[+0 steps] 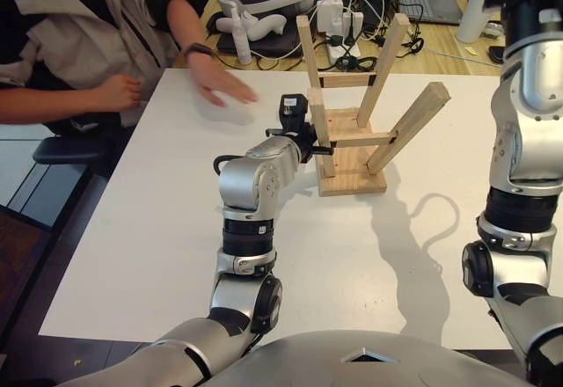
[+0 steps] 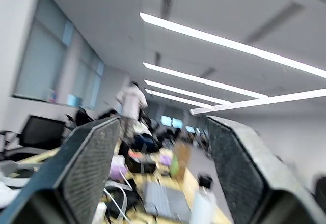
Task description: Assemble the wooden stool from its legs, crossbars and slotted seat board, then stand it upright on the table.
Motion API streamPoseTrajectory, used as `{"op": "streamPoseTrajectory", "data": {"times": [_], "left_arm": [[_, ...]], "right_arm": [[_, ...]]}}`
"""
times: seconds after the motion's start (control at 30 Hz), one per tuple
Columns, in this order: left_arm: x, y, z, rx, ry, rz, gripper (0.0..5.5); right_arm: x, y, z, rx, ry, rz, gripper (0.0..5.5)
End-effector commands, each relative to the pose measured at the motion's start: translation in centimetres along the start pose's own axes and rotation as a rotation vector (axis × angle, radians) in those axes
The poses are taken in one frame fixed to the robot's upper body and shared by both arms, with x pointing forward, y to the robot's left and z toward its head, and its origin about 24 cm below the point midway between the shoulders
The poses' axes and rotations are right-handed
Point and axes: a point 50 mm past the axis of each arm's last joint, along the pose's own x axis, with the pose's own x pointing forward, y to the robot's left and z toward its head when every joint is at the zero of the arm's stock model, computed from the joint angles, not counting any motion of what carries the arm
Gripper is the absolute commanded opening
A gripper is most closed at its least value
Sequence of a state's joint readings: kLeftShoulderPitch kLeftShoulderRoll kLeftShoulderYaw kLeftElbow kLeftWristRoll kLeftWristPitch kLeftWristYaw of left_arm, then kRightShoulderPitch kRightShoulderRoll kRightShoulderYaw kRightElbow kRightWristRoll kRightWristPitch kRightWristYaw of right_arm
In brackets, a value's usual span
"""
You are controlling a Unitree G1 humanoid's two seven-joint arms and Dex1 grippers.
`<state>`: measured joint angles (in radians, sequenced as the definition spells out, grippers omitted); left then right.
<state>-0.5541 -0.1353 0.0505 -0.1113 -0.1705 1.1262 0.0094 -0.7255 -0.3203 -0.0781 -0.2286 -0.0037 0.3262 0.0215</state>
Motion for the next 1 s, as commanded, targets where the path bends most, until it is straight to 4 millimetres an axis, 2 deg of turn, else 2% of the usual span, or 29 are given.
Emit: {"op": "streamPoseTrajectory", "data": {"times": [0.03,0.13,0.17,0.3,0.4,0.63,0.87,0.97,1.0], "left_arm": [[-0.5,-0.1,0.8,0.003,-0.032,-0.015,0.49],[-0.7,0.5,0.9,0.010,-0.042,0.003,0.49],[-0.9,0.9,1.0,0.018,-0.049,0.019,0.45],[-2.6,4.5,1.9,0.078,-0.125,0.183,0.45],[-3.7,6.0,2.4,0.077,-0.179,0.253,0.45],[-5.0,7.1,3.1,0.003,-0.286,0.323,0.45],[-5.0,7.6,3.3,0.003,-0.326,0.389,0.45],[-5.0,7.8,3.3,-0.002,-0.336,0.405,0.45],[-5.0,7.8,3.3,-0.003,-0.337,0.405,0.45]], "right_arm": [[-1.3,4.5,2.7,0.158,-0.106,0.404,3.14],[-3.6,6.7,1.9,0.234,-0.038,0.625,3.14],[-4.4,7.2,1.6,0.252,-0.010,0.675,3.31],[-7.5,9.0,0.5,0.319,0.126,0.827,3.94],[-9.0,9.6,-0.3,0.342,0.223,0.865,3.94],[-9.9,10.4,-2.6,0.302,0.384,0.803,3.94],[-9.9,13.4,-3.5,0.347,0.447,0.788,3.94],[-10.0,14.1,-4.0,0.350,0.483,0.772,3.94],[-9.9,14.2,-4.2,0.341,0.500,0.756,3.76]]}}
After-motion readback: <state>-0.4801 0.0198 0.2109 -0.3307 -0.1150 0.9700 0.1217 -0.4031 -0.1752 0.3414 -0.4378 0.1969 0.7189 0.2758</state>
